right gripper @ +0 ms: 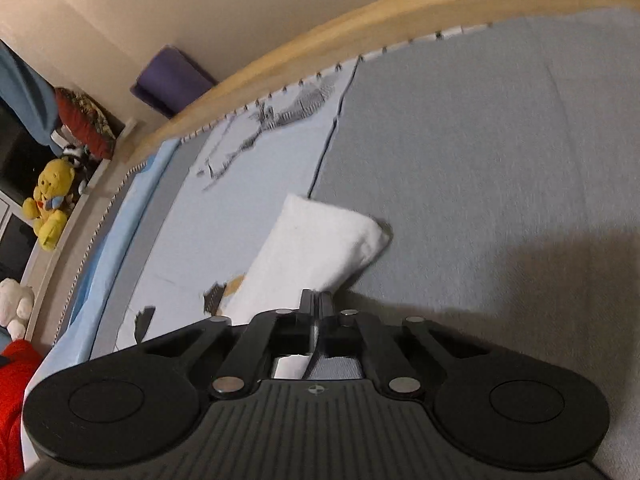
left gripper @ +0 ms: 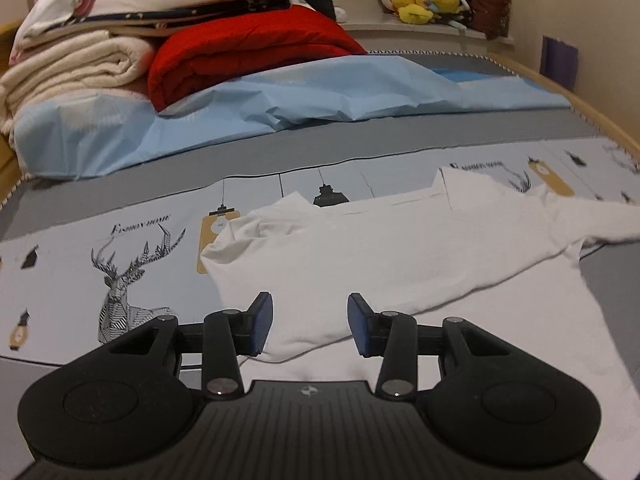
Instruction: Fold small clothes
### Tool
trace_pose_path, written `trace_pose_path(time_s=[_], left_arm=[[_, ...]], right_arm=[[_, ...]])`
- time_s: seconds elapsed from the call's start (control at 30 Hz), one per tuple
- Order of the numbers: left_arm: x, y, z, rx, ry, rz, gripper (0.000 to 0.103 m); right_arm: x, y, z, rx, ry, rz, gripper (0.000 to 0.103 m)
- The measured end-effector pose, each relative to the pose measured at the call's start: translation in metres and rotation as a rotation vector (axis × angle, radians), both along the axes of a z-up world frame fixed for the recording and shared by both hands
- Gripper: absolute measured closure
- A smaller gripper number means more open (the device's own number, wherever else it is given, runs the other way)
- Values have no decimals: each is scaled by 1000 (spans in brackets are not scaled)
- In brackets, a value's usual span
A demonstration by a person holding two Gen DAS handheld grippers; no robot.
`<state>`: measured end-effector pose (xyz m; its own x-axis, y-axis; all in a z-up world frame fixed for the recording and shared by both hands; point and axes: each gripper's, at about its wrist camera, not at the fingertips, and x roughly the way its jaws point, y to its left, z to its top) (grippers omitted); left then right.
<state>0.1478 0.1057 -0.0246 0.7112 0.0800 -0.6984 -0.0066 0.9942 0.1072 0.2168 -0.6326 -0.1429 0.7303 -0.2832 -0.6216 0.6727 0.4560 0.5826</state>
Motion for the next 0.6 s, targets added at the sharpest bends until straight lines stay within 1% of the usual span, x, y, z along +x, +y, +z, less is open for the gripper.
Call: trace_pose_path(time_s=[0.07, 0.17, 0.23, 0.3, 0.37, 0.47, 0.53, 0.6], left_arm=[[0, 2, 1, -8, 2, 9, 57], [-1, 7, 5, -22, -5, 17, 57], [-1, 13, 8, -36, -3, 29, 57], [-2, 19, 11, -55, 2, 45, 57], [-4, 27, 13, -71, 5, 62, 57], [-7, 40, 17, -87, 2, 95, 57], [-9, 51, 20, -109, 0, 127, 57], [-10, 65, 22, -141, 8, 162, 57]], right_arm=[[-2, 4, 13, -46, -28, -5, 102], [4, 27, 45, -153, -69, 15, 102], [11, 52, 72, -234, -109, 68, 102], [21, 91, 100, -324, -147, 154, 102], [32, 136, 127, -411, -185, 269, 102], [36, 238, 163, -601, -254, 503, 103], [31, 308, 179, -663, -319, 658, 103], [20, 375, 188, -677, -375, 798, 102]])
